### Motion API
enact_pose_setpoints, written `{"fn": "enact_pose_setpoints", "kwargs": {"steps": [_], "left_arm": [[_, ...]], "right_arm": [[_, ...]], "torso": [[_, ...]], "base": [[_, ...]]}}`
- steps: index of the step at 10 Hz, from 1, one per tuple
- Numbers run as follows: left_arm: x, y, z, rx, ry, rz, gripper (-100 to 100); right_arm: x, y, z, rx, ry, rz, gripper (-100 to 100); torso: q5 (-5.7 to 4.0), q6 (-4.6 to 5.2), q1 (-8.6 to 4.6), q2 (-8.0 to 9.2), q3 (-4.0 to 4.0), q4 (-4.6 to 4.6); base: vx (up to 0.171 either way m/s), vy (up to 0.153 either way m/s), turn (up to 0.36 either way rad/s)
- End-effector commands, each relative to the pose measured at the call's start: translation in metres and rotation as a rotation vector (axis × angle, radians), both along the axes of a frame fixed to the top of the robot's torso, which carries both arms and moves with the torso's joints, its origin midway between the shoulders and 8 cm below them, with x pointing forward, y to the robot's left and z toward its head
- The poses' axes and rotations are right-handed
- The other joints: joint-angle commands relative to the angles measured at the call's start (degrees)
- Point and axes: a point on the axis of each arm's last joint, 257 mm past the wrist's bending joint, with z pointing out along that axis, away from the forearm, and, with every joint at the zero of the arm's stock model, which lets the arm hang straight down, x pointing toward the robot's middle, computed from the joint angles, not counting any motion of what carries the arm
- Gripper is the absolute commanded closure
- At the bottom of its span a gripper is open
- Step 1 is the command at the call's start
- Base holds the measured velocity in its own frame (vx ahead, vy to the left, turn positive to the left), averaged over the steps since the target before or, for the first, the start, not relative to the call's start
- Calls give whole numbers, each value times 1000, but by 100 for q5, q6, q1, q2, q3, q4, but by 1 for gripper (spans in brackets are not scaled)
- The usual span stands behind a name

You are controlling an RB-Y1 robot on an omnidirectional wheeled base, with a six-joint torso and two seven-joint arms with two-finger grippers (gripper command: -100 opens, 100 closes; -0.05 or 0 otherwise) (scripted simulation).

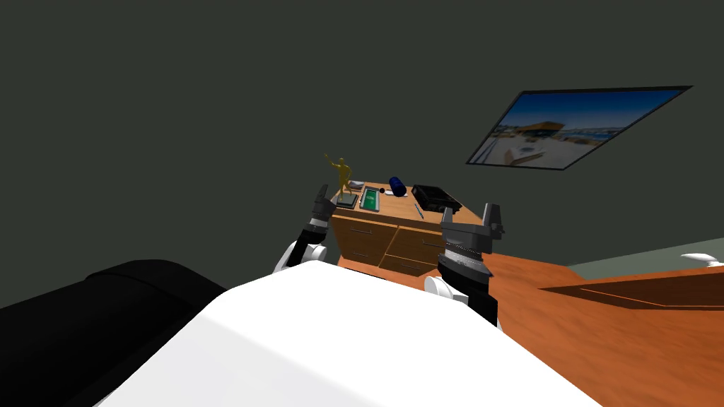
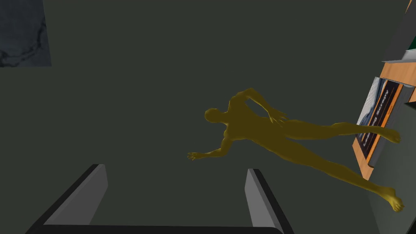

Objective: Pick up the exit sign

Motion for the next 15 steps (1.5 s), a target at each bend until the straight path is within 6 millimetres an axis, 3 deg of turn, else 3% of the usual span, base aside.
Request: {"fn": "enact_pose_setpoints", "kwargs": {"steps": [1,9,15], "left_arm": [[5,-4,-1,16,29,-15,-100],[24,-22,-13,79,161,-65,-100],[37,-28,-33,122,282,-81,-100]], "right_arm": [[0,0,0,0,0,0,0],[0,0,0,0,0,0,0],[0,0,0,0,0,0,0]], "torso": [[0,0,0,0,0,0],[-1,0,-2,-2,-1,0],[-1,0,-5,2,1,0]], "base": [[-4,-54,-56],[-2,-49,-45],[-2,-40,-39]]}}
